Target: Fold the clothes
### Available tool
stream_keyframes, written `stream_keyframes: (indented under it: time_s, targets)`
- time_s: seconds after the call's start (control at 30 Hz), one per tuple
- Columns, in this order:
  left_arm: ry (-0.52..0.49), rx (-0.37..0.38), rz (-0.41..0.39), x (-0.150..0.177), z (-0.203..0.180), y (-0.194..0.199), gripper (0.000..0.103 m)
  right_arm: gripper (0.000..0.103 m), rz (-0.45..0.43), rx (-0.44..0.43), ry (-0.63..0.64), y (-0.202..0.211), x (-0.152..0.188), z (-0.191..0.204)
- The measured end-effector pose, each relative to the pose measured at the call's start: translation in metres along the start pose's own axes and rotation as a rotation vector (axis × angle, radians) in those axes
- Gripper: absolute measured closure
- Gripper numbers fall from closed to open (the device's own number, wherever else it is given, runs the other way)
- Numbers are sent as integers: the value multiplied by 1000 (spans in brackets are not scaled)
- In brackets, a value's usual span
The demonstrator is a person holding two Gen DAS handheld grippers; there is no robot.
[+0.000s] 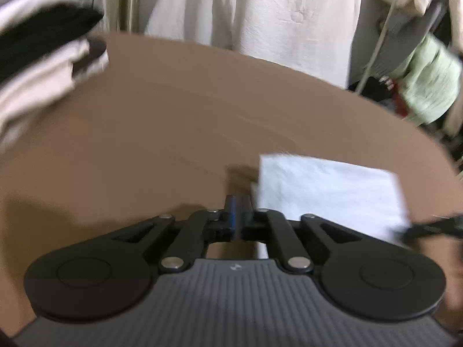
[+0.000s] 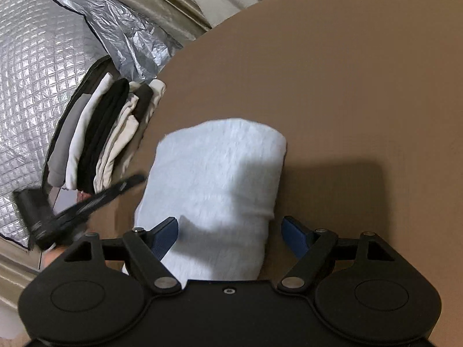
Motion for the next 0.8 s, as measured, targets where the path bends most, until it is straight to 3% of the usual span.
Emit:
stream_keyframes:
  time_s: [0.07,0.1,0.13,0.17,0.2,0.3,0.4,0.47,0.53,0.57,0.67,0.73,0.8]
  targets:
    - [18,35,27,14,0,16,92,20,-18,-39,-14,-5,-9,-6]
    - [36,54,49,22,0,23,75,22,-30,-55,-9,-7,-11,-6]
    - [69,71,55,29,2,28,59,40,-44,-52,12,-8,-13,-3]
    - [104,93,52,37,4,31,55,49,-59,-5,68,-8,-12,6]
    - [139,116,49,45,5,35,52,64,-82,29,129,-5,-11,16]
    - [171,175,77,57,5,34,52,70,-202,38,296,19,-8,49]
    - [162,184,100,60,-2,24,48,67,-290,94,303,34,-15,55]
    - [184,193,130,64,-5,13,40,57,-260,173,177,27,-24,27]
    - [235,225,210,79,-9,-3,38,46,-207,177,3,18,-26,-9]
    - [245,244,244,86,-12,-8,38,45,-194,153,-78,17,-25,-25]
    - [208,224,219,94,-21,-4,36,38,-202,-7,-230,34,-19,-36]
    - [239,260,225,94,-18,-5,31,25,-191,-38,-228,41,-13,-32]
    - [271,291,223,95,-15,-7,29,25,-104,-71,-255,34,1,-30]
Point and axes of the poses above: each gripper's, at about its wrist camera, not at the fingertips, and y roughly against the way its jaws point, z to its left, x to its underside, the point moved 3 cm from there along -y, roughly the way its jaws point, and after that the axes turned 14 degrees about z, right-handed, at the moved point
